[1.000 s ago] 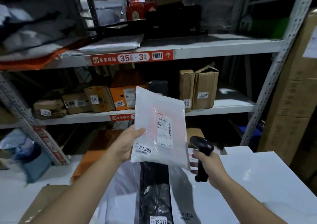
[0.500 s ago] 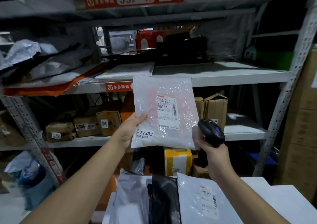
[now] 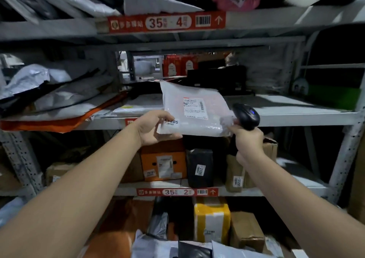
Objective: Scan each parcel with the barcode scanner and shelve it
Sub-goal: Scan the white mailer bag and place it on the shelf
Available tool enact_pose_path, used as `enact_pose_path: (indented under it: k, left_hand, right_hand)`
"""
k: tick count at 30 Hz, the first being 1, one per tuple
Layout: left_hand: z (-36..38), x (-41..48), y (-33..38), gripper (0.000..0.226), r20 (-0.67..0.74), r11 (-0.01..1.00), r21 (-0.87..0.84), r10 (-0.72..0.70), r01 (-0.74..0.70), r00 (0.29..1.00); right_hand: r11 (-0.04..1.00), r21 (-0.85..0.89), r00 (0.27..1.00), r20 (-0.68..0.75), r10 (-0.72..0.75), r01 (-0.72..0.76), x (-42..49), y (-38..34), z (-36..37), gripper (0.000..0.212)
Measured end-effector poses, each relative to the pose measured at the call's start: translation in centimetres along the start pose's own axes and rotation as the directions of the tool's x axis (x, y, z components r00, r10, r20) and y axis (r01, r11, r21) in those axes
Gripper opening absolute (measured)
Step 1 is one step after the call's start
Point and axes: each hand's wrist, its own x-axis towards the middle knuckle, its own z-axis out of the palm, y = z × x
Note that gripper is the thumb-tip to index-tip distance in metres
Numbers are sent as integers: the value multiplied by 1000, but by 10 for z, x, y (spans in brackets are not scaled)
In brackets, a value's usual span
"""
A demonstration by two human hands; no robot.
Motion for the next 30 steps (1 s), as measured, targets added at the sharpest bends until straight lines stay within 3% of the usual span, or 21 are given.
enact_pose_path:
  k: [4, 14, 17, 19, 22, 25, 30]
  left_hand:
    - [-29, 23, 12, 42, -82, 995, 38, 94, -91, 992]
    - [-90, 66, 46, 20, -280, 932, -232, 209, -278, 937]
    - [-102, 76, 62, 29, -324, 916, -253, 224, -312, 919]
    - [-112, 82, 67, 46, -350, 908, -251, 238, -336, 906]
    - [-126, 86, 64, 57, -361, 914, -225, 244, -338, 900]
    - [-131, 84, 61, 50, -370, 930, -185, 232, -316, 900]
    - [-119, 61, 54, 51, -427, 928, -130, 264, -348, 865]
  right_hand:
    - [999, -41, 998, 58, 5, -2, 22, 5, 37, 19]
    - [982, -188, 999, 45, -13, 21, 84, 13, 151, 20]
    - [980, -200, 1000, 15, -12, 15, 98, 11, 179, 20]
    - [977, -213, 1000, 2, 7, -7, 106, 13, 194, 23]
    - [967, -226, 991, 30, 130, -120, 116, 18, 201, 31]
    - [920, -382, 982, 119, 143, -88, 113, 22, 189, 37]
    - [904, -412, 980, 101, 173, -117, 93, 19, 162, 24]
